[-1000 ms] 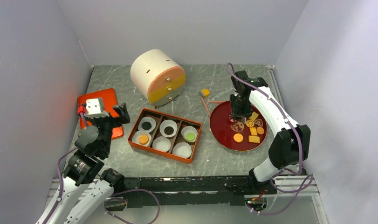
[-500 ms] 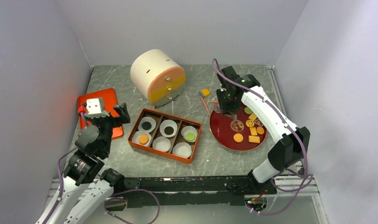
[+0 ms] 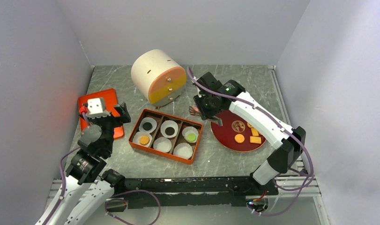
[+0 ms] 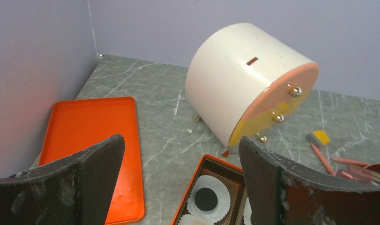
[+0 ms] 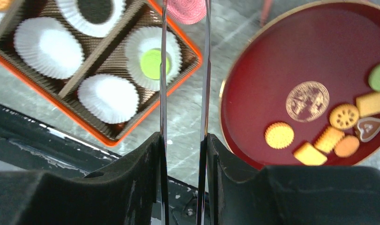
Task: Pack the cookies
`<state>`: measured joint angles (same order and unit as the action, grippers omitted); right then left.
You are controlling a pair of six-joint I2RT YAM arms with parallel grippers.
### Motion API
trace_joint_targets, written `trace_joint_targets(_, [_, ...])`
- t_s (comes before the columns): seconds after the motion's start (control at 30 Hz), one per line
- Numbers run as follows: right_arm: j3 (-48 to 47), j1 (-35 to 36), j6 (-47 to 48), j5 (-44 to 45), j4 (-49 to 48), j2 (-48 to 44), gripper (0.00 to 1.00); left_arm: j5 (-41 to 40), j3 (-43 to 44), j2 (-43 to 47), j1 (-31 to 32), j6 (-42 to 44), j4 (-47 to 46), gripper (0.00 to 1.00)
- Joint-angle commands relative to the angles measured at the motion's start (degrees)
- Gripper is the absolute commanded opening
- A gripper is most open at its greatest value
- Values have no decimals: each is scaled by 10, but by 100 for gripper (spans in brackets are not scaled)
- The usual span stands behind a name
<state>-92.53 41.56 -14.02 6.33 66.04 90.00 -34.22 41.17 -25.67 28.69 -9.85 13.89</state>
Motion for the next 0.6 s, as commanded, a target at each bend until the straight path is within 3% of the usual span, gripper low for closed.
trace_joint_targets(0.0, [-39,34,26,-26,-45,13,37,-49,-23,9,0,16,-54,96])
trace_joint_targets(0.33, [-32,86,63,-102,-106,22,37,-51,-146,80,-13,123,-221,97])
trace_joint_targets(0.57, [-6,103,84,-136,-135,32,37,-46,-192,65,-64,148,-286,97])
